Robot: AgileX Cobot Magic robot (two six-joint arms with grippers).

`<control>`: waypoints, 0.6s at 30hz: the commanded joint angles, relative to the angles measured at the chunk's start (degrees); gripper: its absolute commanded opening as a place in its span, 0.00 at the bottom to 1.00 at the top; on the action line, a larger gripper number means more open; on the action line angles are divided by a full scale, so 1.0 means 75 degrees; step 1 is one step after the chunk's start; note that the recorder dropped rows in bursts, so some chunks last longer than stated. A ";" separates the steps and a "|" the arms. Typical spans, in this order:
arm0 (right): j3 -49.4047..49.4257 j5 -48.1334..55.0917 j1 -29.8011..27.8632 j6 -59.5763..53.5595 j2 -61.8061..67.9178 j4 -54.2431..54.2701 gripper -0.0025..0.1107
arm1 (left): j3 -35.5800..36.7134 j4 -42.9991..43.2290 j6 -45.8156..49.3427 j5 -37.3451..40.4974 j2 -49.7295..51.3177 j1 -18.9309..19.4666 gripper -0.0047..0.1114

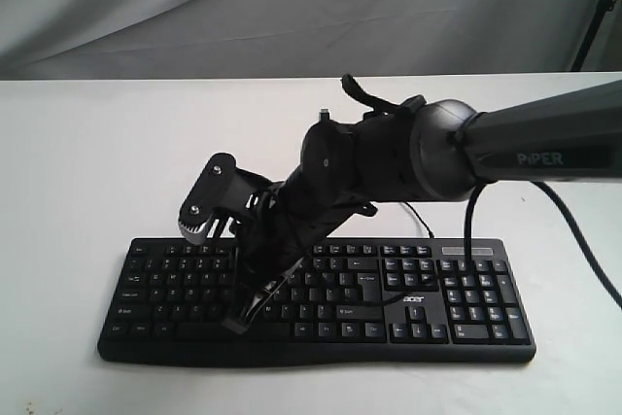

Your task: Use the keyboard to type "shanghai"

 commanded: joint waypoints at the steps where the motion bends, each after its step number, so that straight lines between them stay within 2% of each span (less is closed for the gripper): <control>1: 0.0213 -0.0207 -0.0035 0.0059 -0.0088 0.0006 0.02 | 0.0013 0.0000 -0.0021 -0.0046 -0.0019 -0.0049 0.04; 18: 0.0228 -0.0347 -0.0035 -0.0753 -0.0041 0.0766 0.02 | 0.0013 0.0000 -0.0021 -0.0046 -0.0019 -0.0049 0.04</control>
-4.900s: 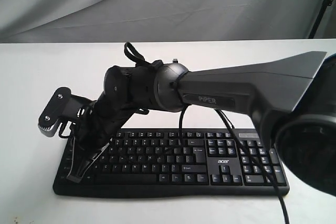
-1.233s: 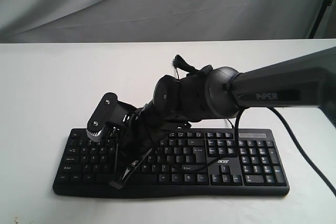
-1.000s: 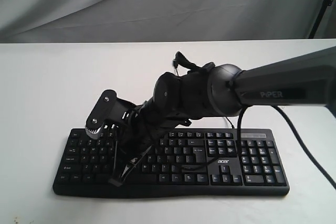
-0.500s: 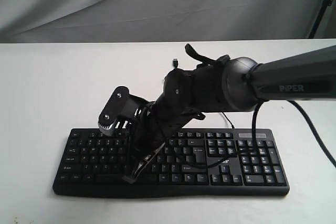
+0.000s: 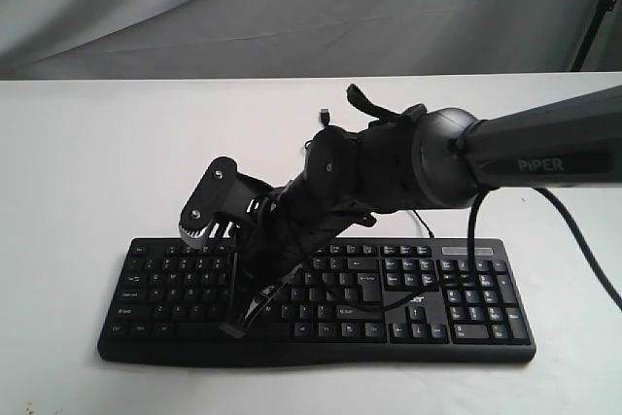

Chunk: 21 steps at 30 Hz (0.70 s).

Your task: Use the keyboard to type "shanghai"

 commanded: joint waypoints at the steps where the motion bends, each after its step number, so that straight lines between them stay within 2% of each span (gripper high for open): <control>1: 0.0017 -0.0055 -0.0019 -0.0120 -0.0041 0.0093 0.02 | 0.0013 0.0000 -0.0021 -0.0046 -0.0019 -0.0049 0.04; 13: -0.0081 0.0038 0.0009 -0.0144 0.0035 0.0211 0.02 | 0.0013 0.0000 -0.0021 -0.0046 -0.0019 -0.0049 0.04; 21: -0.2247 0.0671 0.0601 -0.0019 0.1046 0.0174 0.02 | 0.0013 0.0000 -0.0021 -0.0046 -0.0019 -0.0049 0.04</control>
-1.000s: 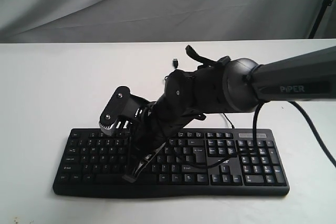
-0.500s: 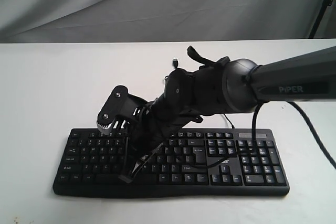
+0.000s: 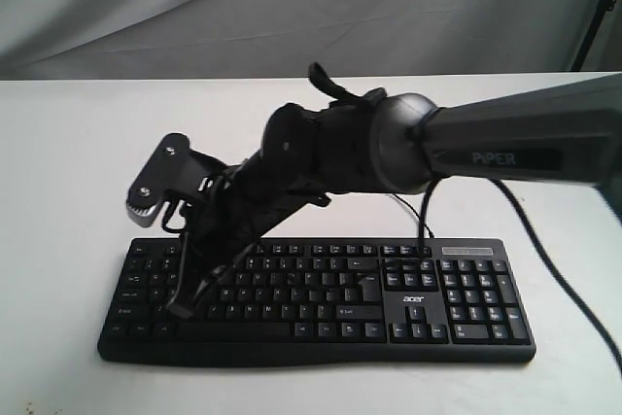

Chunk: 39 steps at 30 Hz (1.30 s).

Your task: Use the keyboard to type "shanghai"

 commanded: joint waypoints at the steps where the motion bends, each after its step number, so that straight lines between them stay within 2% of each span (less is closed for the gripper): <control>1: -0.1121 0.0471 0.0251 0.0140 0.0742 -0.0020 0.02 | 0.0013 0.0000 -0.0021 -0.0046 -0.0019 -0.0049 0.04; 7: -0.1934 0.0876 0.0355 0.0233 0.1336 -0.0070 0.02 | 0.0013 0.0000 -0.0021 -0.0046 -0.0019 -0.0049 0.04; 14: -0.1947 0.1012 0.0355 0.1017 0.1369 -0.1005 0.02 | 0.0013 0.0000 -0.0021 -0.0046 -0.0019 -0.0049 0.04; 39: -0.1962 0.1196 0.0424 0.1027 0.1284 -0.1170 0.02 | 0.0013 0.0000 -0.0021 -0.0046 -0.0019 -0.0049 0.04</control>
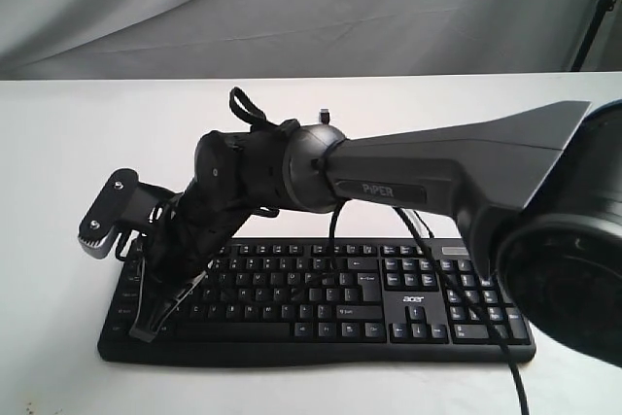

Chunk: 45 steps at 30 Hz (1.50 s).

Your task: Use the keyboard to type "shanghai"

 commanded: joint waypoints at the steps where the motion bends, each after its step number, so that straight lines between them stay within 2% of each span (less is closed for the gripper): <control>1: -0.0049 0.0201 0.0019 0.0112 -0.0354 -0.0345 0.02 | 0.0013 0.0000 -0.0021 -0.0046 -0.0019 -0.0049 0.04; 5: 0.0552 0.0444 -0.0230 0.0682 -0.1128 -0.1080 0.02 | 0.0013 0.0000 -0.0021 -0.0046 -0.0019 -0.0049 0.04; 8: 0.2358 -0.0321 -0.0777 0.0668 -0.2202 -0.1028 0.02 | 0.0013 0.0000 -0.0021 -0.0046 -0.0019 -0.0049 0.04; 11: 0.4003 -0.1308 -0.1267 -0.0434 -0.3130 -0.0090 0.02 | 0.0013 0.0000 -0.0021 -0.0046 -0.0019 -0.0049 0.04; 12: 0.4145 -0.1355 -0.1346 -0.0754 -0.3189 0.0223 0.02 | 0.0013 0.0000 -0.0021 -0.0046 -0.0019 -0.0049 0.04; 18: 0.4209 -0.1531 -0.1433 -0.2185 -0.2899 0.1426 0.02 | 0.0013 0.0000 -0.0021 -0.0046 -0.0019 -0.0049 0.04; 45: 0.3945 -0.1510 -0.1578 -0.2437 -0.2237 0.1773 0.02 | 0.0013 0.0000 -0.0021 -0.0046 -0.0019 -0.0049 0.04</control>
